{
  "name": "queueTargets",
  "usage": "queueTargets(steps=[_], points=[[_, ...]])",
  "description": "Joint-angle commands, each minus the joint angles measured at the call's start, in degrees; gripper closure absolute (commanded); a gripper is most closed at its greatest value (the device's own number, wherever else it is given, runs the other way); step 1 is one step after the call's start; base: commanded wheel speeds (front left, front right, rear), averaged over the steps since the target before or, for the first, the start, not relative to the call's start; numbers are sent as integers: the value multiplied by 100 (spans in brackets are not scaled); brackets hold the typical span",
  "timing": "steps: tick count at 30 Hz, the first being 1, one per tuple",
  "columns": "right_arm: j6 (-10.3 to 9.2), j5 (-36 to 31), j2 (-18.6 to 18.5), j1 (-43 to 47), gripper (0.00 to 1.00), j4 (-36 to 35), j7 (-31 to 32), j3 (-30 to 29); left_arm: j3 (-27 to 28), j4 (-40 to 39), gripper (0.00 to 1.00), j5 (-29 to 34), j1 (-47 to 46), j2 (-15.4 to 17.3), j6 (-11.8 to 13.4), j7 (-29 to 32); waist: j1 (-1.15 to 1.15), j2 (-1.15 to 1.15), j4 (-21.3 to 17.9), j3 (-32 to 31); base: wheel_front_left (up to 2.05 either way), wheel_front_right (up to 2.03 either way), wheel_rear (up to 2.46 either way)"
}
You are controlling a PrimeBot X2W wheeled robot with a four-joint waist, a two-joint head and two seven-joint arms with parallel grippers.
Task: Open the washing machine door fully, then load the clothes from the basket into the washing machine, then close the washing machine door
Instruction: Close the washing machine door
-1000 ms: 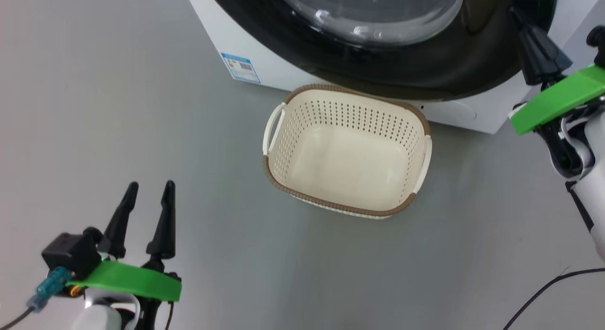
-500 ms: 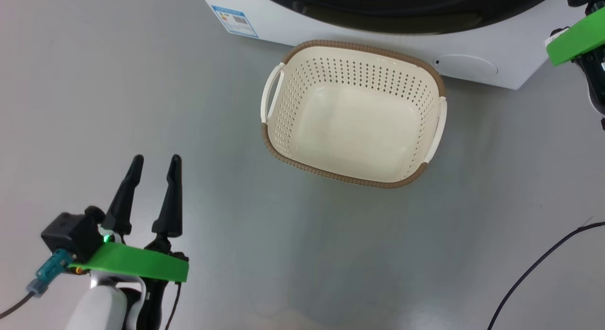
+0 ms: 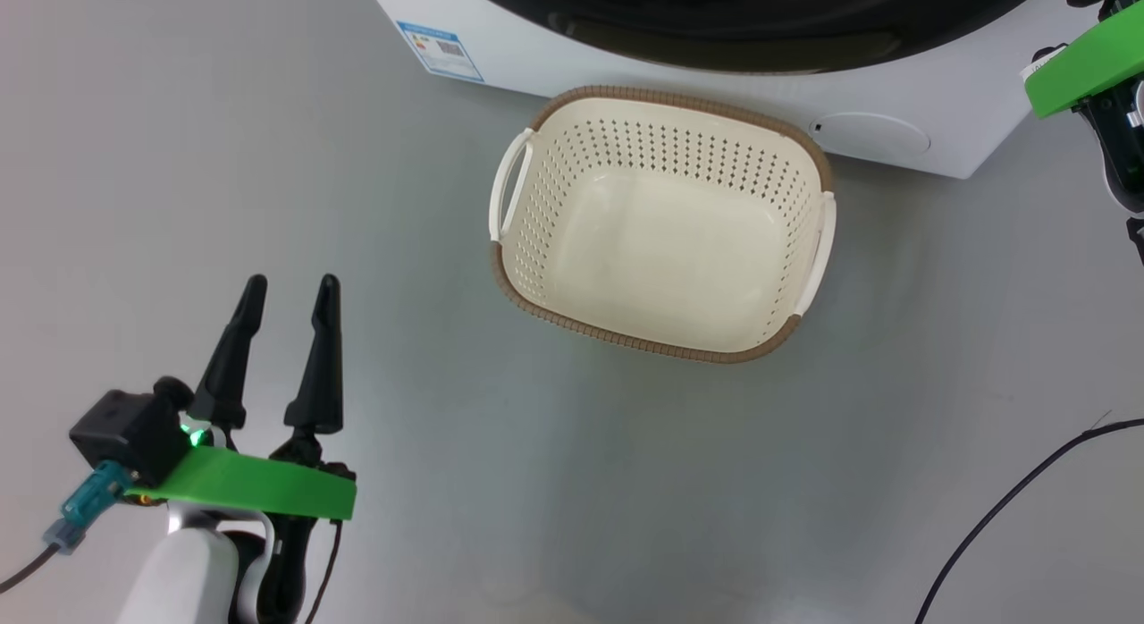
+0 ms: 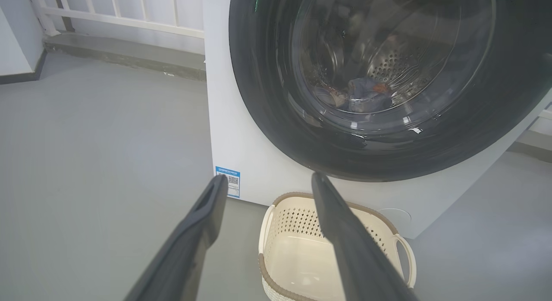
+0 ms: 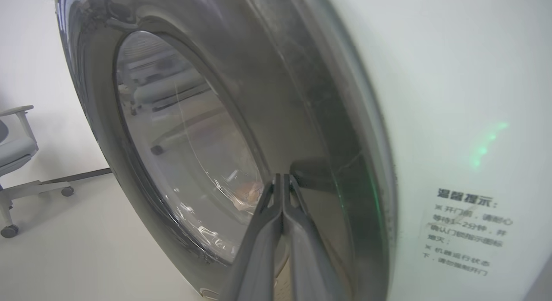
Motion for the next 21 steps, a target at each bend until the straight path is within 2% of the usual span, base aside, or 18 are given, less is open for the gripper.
queueTargets(steps=[1, 6, 7, 9, 10, 21], points=[[-88, 9, -23, 76, 100, -146, -27, -53, 199, -75, 0, 31, -41, 178, -14, -37, 0, 0, -29, -78, 0, 0, 0], [-88, 100, 83, 360, 100, -281, -27, 24, 187, -15, 0, 29, 2, 218, -14, -37, 0, 0, -100, -329, 0, 0, 0], [-88, 129, 117, 437, 94, -345, -27, 66, 190, -6, 0, 25, 17, 229, -14, -37, 0, 0, -124, -394, 0, 0, 0], [-88, 161, 178, 603, 38, -475, -27, 125, 196, 26, 0, 24, 54, 249, -14, -37, 0, 0, -188, -537, 0, 0, 0], [-88, 185, 213, 689, 0, -536, -27, 148, 189, 40, 0, 24, 75, 260, -14, -37, 0, 0, -227, -609, 0, 0, 0], [-88, 564, 448, 1877, 0, -1243, -27, 408, 95, 179, 0, 12, 297, 447, -14, -37, 0, 0, -821, -1504, 0, 0, 0]])
